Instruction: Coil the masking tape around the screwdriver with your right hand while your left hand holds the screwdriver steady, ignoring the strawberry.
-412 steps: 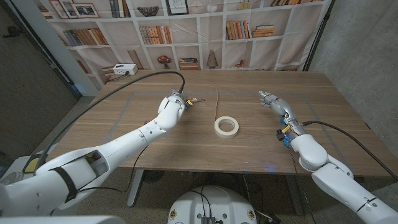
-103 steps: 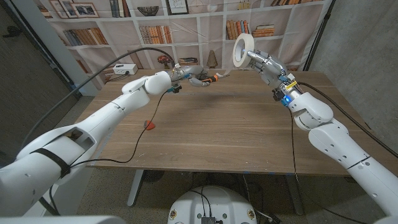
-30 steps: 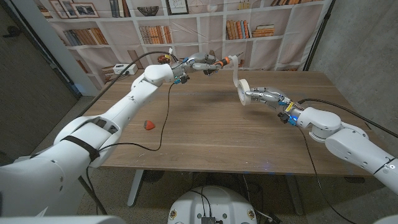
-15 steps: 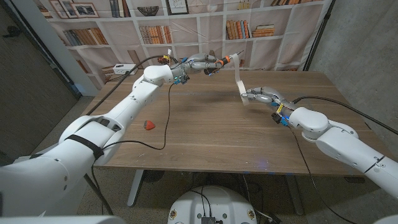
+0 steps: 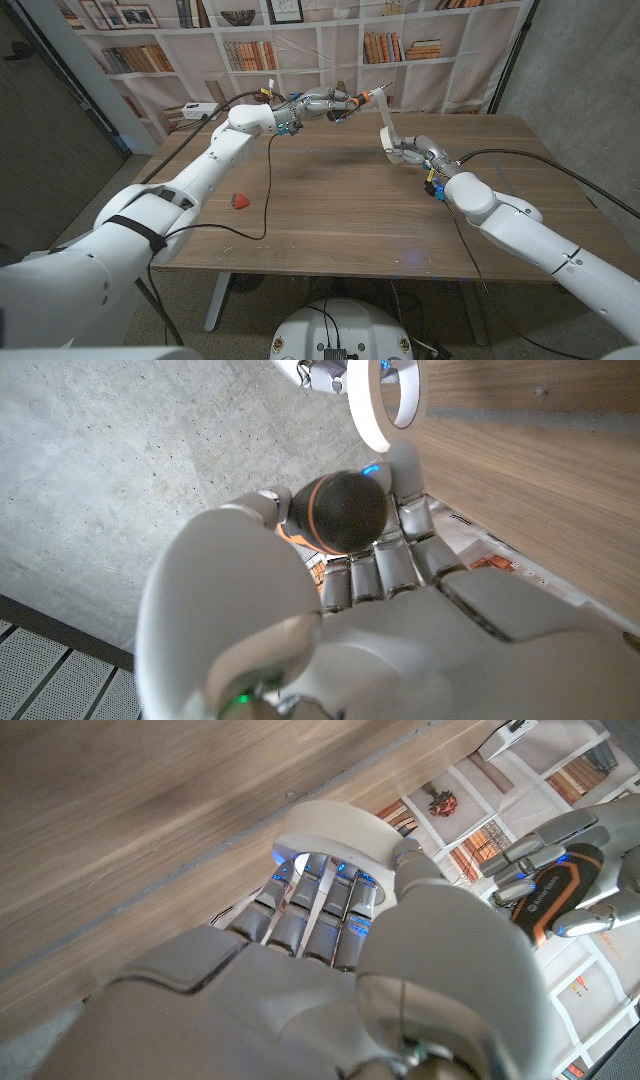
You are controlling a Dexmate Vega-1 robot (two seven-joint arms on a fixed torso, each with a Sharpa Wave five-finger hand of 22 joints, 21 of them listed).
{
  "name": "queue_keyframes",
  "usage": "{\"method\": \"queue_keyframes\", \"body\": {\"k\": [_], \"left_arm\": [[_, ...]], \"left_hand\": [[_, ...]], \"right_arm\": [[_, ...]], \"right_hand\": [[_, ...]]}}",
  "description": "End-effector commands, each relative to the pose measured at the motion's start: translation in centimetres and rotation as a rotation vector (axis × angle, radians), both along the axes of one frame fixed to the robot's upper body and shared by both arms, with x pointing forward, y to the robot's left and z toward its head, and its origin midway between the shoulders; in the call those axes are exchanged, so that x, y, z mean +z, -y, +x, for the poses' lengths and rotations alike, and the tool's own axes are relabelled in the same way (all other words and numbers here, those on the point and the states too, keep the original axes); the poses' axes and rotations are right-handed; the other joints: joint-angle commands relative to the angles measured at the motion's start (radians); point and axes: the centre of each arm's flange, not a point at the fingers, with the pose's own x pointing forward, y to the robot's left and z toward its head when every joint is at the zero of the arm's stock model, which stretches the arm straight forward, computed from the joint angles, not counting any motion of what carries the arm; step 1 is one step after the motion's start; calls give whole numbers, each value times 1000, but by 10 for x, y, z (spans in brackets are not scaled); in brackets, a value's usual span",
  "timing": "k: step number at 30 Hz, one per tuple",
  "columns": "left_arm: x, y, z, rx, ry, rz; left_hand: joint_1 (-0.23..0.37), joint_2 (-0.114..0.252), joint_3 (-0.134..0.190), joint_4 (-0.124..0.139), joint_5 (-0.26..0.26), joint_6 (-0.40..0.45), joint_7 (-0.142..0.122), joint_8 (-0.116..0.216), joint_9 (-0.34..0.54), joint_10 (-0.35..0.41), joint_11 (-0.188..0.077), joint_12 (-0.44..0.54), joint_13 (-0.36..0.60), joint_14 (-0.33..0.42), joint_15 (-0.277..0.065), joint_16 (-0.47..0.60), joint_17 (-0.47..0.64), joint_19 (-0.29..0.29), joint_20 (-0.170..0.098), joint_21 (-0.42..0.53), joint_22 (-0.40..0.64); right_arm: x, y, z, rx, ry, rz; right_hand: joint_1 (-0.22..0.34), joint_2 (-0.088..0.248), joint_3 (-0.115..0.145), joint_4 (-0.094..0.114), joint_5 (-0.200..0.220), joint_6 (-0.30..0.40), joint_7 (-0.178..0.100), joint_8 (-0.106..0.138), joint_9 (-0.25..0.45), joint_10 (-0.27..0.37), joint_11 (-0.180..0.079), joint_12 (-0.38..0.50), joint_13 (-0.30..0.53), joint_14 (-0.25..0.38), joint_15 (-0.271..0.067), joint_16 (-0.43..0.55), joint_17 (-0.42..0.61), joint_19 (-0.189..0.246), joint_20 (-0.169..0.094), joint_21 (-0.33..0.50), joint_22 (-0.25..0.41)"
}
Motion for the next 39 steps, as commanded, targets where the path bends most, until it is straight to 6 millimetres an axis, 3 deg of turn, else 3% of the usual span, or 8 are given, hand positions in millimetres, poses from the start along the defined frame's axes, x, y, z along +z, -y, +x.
{"method": "queue_keyframes", "body": {"k": [1, 24, 39], "left_arm": [[1, -1, -6, -19, -10, 50], [-2, 4, -12, -45, -28, 143], [-5, 7, -12, -63, -47, 207]], "left_hand": [[100, 114, 56, -23, -3, 173, -148, 96, 5, 135, -175, 12, 3, 140, -228, 12, 0, 7, -52, 3, 0], [98, 116, 59, -28, -14, 171, -151, 95, 7, 128, -178, 17, -5, 136, -230, 23, 0, 4, -56, 6, -3], [97, 117, 62, -31, -19, 172, -148, 93, 6, 124, -174, 23, -3, 133, -230, 28, 0, 4, -57, 7, -4]], "right_arm": [[9, 0, 16, -252, 145, -53], [52, -19, 51, -301, 248, -131], [78, -12, 46, -431, 426, -151]], "right_hand": [[67, 78, 142, 152, 6, 42, 29, 281, 2, 0, -10, 2, 4, 7, -151, -5, 5, 18, -21, 11, 3], [72, 79, 133, 148, 11, 37, 23, 295, -6, 3, -11, 6, 8, 48, -159, 17, 43, 57, -26, 41, 5], [70, 75, 134, 154, 15, 32, 18, 303, -9, 1, -16, 7, 9, 55, -165, 4, 45, 77, -36, 58, 5]]}}
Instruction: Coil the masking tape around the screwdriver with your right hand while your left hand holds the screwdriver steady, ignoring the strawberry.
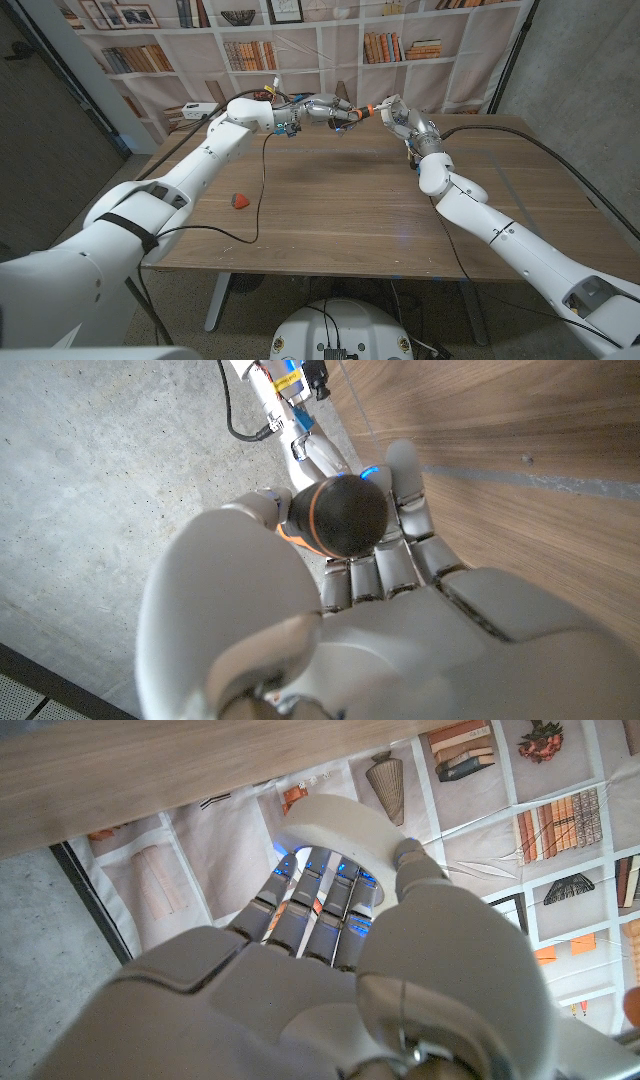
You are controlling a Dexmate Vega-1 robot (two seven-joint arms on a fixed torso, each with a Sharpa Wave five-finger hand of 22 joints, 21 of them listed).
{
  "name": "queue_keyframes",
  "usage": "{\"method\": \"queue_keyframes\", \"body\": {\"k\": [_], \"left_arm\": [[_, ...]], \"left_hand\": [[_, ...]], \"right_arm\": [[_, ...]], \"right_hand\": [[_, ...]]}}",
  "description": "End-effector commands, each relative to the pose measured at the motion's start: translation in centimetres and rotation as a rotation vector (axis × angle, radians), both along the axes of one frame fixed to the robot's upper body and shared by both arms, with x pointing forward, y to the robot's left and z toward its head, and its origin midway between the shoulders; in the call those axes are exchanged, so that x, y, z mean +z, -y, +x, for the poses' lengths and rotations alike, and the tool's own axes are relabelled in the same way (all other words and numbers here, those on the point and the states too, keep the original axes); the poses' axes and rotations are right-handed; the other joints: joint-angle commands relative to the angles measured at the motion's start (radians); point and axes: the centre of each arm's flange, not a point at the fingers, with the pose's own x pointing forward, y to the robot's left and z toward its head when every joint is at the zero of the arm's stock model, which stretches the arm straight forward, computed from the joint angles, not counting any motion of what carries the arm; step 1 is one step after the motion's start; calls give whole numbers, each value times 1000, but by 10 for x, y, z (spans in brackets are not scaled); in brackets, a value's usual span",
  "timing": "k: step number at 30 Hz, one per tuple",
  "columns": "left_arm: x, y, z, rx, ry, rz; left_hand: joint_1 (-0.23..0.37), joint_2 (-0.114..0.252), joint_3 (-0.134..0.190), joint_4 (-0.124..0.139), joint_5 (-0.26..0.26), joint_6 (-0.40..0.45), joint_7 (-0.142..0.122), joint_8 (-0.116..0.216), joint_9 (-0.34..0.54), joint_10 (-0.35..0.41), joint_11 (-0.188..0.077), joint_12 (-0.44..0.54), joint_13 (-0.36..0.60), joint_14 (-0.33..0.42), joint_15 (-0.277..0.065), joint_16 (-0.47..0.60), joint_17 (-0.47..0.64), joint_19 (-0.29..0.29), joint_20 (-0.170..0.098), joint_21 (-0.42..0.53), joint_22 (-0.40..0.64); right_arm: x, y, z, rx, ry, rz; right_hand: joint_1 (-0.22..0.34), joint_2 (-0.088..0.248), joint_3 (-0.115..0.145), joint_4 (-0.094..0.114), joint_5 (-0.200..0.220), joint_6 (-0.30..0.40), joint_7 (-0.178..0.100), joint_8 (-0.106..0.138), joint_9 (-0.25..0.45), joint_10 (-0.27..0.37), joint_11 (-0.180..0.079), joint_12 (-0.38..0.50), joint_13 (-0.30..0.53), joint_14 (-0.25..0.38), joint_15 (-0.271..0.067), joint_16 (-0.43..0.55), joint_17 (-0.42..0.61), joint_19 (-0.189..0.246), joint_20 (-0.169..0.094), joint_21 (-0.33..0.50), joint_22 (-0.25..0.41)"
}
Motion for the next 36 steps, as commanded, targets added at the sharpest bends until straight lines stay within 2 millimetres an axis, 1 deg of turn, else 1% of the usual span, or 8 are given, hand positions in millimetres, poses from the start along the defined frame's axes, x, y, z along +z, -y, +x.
{"method": "queue_keyframes", "body": {"k": [1, 6, 11, 12, 13, 16, 21, 36], "left_arm": [[-3, 1, 0, -8, -17, 59], [-2, 2, 2, -8, -24, 90], [-1, 4, 4, -1, -27, 119], [-1, 4, 5, 1, -28, 120], [-1, 4, 5, 3, -28, 124], [0, 4, 6, 8, -28, 136], [1, 5, 8, 5, -34, 167], [4, 4, 10, 45, -22, 241]], "left_hand": [[98, 117, 62, -31, -4, 171, -148, 93, 6, 123, -173, 7, 3, 137, -226, 5, 4, 4, -56, 6, 0], [98, 117, 63, -32, -5, 171, -147, 93, 6, 124, -174, 7, 0, 137, -226, 6, 4, 4, -56, 6, 0], [99, 119, 64, -36, -9, 170, -148, 91, 5, 123, -175, 9, -1, 139, -227, 9, 4, 4, -57, 8, -1], [99, 119, 64, -36, -10, 168, -148, 92, 8, 124, -174, 9, -2, 138, -226, 9, 4, 3, -57, 8, -1], [99, 119, 64, -37, -10, 170, -143, 92, 6, 123, -174, 10, -2, 138, -226, 10, 4, 5, -57, 7, -4], [99, 119, 64, -38, -12, 170, -146, 91, 5, 126, -175, 10, -4, 136, -226, 10, 4, 3, -57, 9, -3], [99, 120, 65, -40, -15, 169, -144, 89, 3, 120, -174, 14, 2, 135, -226, 12, 3, 3, -58, 9, -4], [100, 123, 67, -45, -22, 168, -147, 86, 1, 117, -170, 14, -3, 133, -226, 15, 3, 4, -58, 12, -6]], "right_arm": [[20, 6, -3, -95, 149, -35], [24, 10, -8, -130, 205, -55], [26, 12, -13, -157, 238, -84], [26, 12, -14, -161, 249, -87], [25, 12, -15, -167, 258, -94], [25, 12, -19, -182, 285, -115], [23, 14, -21, -214, 311, -138], [11, 23, -28, -292, 491, -67]], "right_hand": [[71, 73, 142, 146, 7, 32, 17, 286, 1, -1, -10, 7, 4, 12, -165, -8, 2, 20, -34, 13, 3], [68, 72, 143, 150, 10, 24, 9, 288, 0, -9, -16, 6, 8, 23, -167, -15, -1, 30, -41, 21, 3], [68, 71, 143, 152, 13, 22, 6, 291, -1, -7, -20, 6, 8, 28, -168, -21, -3, 32, -41, 26, 3], [67, 71, 143, 153, 13, 22, 7, 292, -2, -9, -20, 6, 8, 30, -168, -22, -3, 33, -42, 27, 3], [67, 71, 144, 153, 14, 22, 7, 293, -2, -8, -19, 6, 9, 33, -169, -23, -4, 33, -42, 28, 3], [67, 70, 143, 153, 15, 23, 5, 295, -3, -6, -20, 6, 8, 37, -168, -24, -2, 34, -42, 30, 3], [68, 69, 143, 153, 17, 20, 2, 298, -4, -6, -23, 6, 7, 40, -169, -30, -3, 36, -51, 34, 3], [68, 66, 141, 154, 21, 23, -1, 305, -11, -3, -29, 5, 6, 53, -169, -41, -4, 43, -58, 45, 2]]}}
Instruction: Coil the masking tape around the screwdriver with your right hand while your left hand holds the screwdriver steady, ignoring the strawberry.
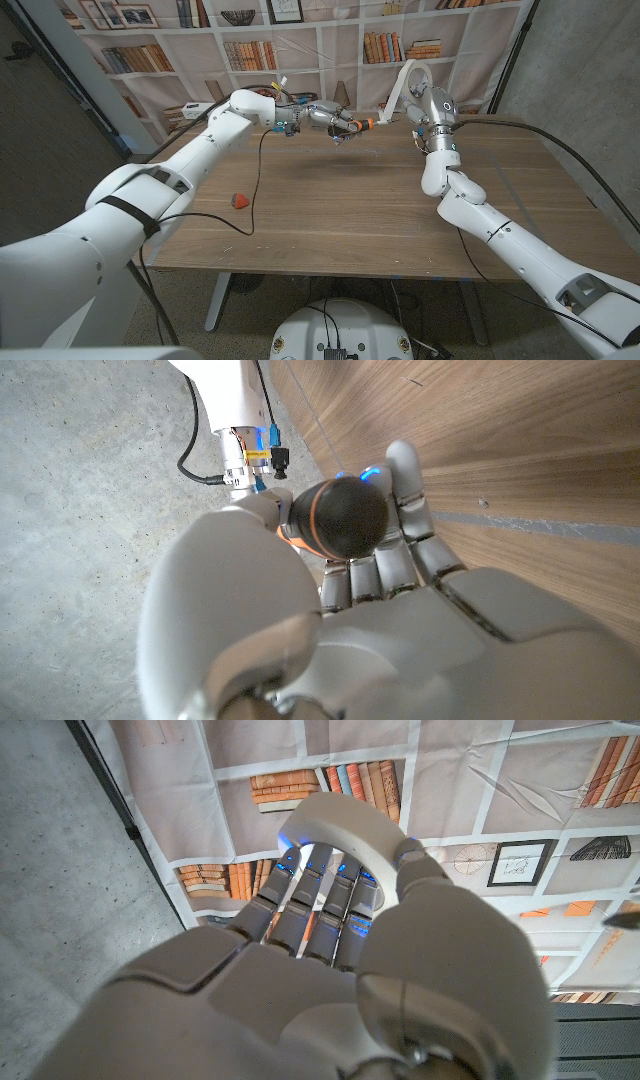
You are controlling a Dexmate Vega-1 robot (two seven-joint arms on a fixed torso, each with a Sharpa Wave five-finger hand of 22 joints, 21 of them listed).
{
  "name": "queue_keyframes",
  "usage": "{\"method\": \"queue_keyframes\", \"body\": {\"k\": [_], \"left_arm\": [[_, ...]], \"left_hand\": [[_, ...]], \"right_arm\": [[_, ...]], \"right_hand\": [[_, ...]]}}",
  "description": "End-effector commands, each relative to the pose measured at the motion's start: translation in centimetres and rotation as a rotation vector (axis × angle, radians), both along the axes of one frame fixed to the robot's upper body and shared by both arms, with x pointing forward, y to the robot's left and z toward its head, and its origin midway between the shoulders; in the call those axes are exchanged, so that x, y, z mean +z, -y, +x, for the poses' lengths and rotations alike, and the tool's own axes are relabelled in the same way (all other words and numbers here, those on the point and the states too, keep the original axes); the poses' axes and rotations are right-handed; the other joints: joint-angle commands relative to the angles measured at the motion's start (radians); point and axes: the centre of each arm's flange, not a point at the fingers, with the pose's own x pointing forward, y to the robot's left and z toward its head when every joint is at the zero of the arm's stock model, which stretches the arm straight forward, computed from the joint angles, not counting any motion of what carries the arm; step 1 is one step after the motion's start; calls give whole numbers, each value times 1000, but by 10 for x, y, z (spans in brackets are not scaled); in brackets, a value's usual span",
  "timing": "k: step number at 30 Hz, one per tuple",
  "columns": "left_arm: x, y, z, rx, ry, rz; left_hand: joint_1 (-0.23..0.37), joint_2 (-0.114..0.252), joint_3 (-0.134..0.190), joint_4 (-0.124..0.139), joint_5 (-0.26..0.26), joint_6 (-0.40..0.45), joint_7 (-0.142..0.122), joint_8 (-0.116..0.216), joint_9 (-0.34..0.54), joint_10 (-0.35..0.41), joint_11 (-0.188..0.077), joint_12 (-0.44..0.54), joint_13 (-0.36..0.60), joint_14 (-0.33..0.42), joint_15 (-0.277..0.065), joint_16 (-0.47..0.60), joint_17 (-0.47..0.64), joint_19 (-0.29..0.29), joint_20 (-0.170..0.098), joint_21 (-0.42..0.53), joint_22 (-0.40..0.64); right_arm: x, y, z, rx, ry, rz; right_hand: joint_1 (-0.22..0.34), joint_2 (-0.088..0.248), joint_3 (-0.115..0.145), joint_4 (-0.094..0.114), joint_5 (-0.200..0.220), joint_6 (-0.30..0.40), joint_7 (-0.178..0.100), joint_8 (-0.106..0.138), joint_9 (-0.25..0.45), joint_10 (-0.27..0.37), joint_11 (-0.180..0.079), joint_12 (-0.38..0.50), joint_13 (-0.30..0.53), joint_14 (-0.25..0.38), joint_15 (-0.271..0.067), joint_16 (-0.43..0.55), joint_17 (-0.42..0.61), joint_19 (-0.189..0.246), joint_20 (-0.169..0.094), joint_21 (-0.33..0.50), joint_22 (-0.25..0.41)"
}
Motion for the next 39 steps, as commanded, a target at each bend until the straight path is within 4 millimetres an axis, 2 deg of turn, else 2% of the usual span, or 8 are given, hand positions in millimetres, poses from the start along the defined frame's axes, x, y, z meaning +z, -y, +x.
{"method": "queue_keyframes", "body": {"k": [1, 15, 22, 39], "left_arm": [[2, 0, 3, 24, 2, 53], [7, -8, 9, 56, -3, 20], [10, -10, 13, 58, -8, -7], [13, -9, 10, 69, 32, -44]], "left_hand": [[107, 115, 67, -45, -2, 167, -144, 86, 2, 120, -168, 5, 0, 131, -223, 6, 1, 3, -58, 6, 5], [107, 116, 66, -49, -9, 170, -144, 84, -1, 117, -169, 11, 5, 132, -224, 10, 2, 4, -59, 5, -4], [107, 118, 67, -52, -12, 170, -142, 84, 1, 120, -167, 10, -1, 132, -224, 12, 1, 4, -62, 7, -4], [104, 117, 73, -54, -20, 171, -143, 81, 1, 113, -173, 12, -2, 129, -224, 15, 1, 3, -62, 4, -8]], "right_arm": [[-9, 5, -7, -40, 152, 31], [-32, 17, -26, -53, 280, 70], [-50, 10, -47, -25, 316, 22], [-69, -1, -79, -29, 365, 17]], "right_hand": [[67, 66, 146, 149, 11, 21, -4, 288, 2, 1, -17, 5, 2, 14, -164, -3, 2, 10, -59, 9, -1], [69, 64, 143, 148, 15, 18, -3, 295, -7, 3, -18, 4, 1, 31, -166, -12, 4, 26, -74, 23, -3], [69, 63, 142, 148, 18, 16, -4, 297, -10, 1, -20, 5, 5, 34, -165, -19, 4, 30, -79, 28, -4], [69, 62, 134, 147, 21, 15, -5, 306, -16, 3, -21, 6, 6, 43, -163, -28, 9, 27, -75, 35, -7]]}}
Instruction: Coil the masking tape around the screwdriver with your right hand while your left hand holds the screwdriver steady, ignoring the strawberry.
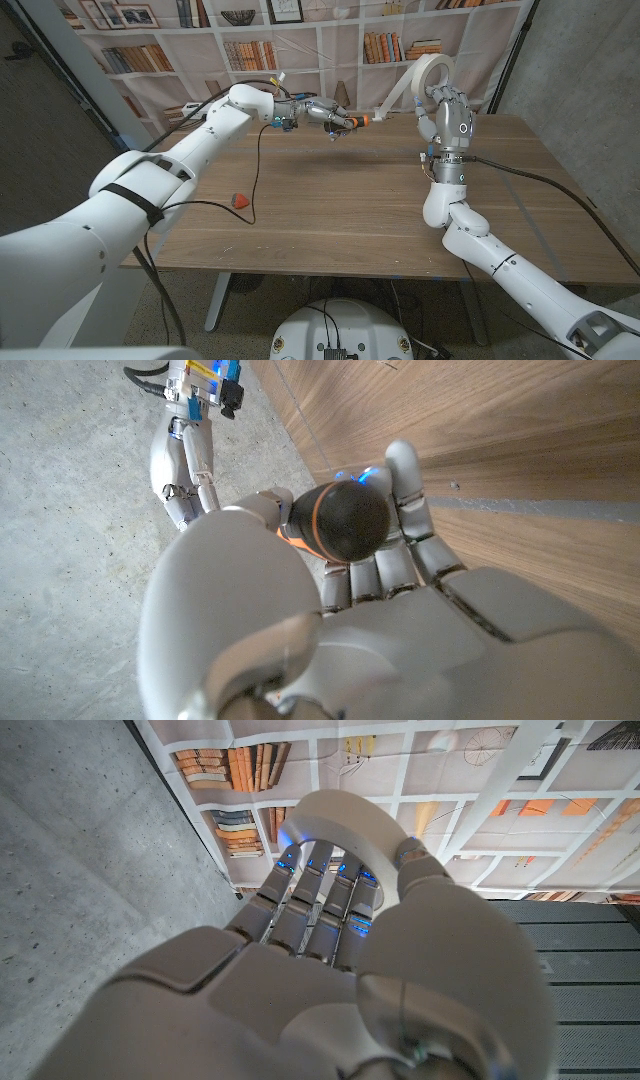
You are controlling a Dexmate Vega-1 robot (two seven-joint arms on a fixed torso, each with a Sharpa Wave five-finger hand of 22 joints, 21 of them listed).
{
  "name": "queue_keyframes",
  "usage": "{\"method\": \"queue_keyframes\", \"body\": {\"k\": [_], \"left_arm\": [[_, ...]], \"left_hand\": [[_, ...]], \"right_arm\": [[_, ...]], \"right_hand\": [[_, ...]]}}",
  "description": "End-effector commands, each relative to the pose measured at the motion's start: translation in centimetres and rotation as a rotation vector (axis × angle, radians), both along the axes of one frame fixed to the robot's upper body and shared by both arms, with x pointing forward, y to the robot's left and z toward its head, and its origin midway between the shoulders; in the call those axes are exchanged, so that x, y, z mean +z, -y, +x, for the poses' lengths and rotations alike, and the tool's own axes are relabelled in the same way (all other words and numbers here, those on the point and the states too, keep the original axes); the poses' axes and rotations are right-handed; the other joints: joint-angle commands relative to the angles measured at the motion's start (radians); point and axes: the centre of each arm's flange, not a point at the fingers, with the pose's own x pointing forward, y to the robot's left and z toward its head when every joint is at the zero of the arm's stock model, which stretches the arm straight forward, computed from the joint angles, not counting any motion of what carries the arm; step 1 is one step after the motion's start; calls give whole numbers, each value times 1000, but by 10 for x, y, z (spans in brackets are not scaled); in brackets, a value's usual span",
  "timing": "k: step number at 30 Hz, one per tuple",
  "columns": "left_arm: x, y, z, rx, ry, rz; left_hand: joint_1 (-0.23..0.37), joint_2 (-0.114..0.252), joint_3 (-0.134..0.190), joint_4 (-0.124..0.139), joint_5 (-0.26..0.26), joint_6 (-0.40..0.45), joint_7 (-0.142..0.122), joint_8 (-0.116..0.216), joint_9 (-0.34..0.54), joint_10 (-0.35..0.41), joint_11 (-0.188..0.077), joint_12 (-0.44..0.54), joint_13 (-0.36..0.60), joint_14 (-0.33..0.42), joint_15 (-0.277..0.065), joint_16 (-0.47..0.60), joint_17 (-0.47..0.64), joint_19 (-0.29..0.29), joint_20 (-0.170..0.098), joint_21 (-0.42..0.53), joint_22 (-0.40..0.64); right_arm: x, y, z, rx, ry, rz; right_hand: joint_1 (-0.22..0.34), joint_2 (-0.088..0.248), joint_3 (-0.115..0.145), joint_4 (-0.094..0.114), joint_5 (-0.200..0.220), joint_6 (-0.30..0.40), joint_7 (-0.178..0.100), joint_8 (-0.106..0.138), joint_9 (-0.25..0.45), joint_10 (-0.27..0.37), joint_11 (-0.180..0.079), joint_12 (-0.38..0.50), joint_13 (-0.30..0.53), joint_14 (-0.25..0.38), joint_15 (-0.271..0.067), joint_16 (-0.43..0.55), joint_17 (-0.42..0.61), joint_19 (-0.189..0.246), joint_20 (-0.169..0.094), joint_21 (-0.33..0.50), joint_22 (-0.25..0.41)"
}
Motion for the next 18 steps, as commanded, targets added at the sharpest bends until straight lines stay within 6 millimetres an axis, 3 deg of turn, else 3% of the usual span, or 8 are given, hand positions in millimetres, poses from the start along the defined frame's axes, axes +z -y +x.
{"method": "queue_keyframes", "body": {"k": [1, 18], "left_arm": [[1, -2, -2, 10, 27, -37], [3, 2, -4, 2, 49, -77]], "left_hand": [[103, 117, 73, -54, 0, 172, -143, 80, 1, 114, -170, 5, -3, 127, -221, 4, 4, 3, -62, 3, 0], [101, 118, 77, -58, -7, 173, -140, 77, -1, 109, -170, 9, -1, 125, -222, 6, 3, 3, -62, 2, -8]], "right_arm": [[-18, -5, -23, 2, 35, 10], [-66, -1, -32, -14, -39, 120]], "right_hand": [[61, 70, 138, 143, 6, 15, -6, 289, 1, 2, -21, 6, 5, 7, -163, -3, 4, 2, -75, 7, 2], [59, 73, 133, 145, 9, 10, -7, 298, -3, 2, -22, 6, 6, 12, -164, -14, 10, 4, -71, 17, 0]]}}
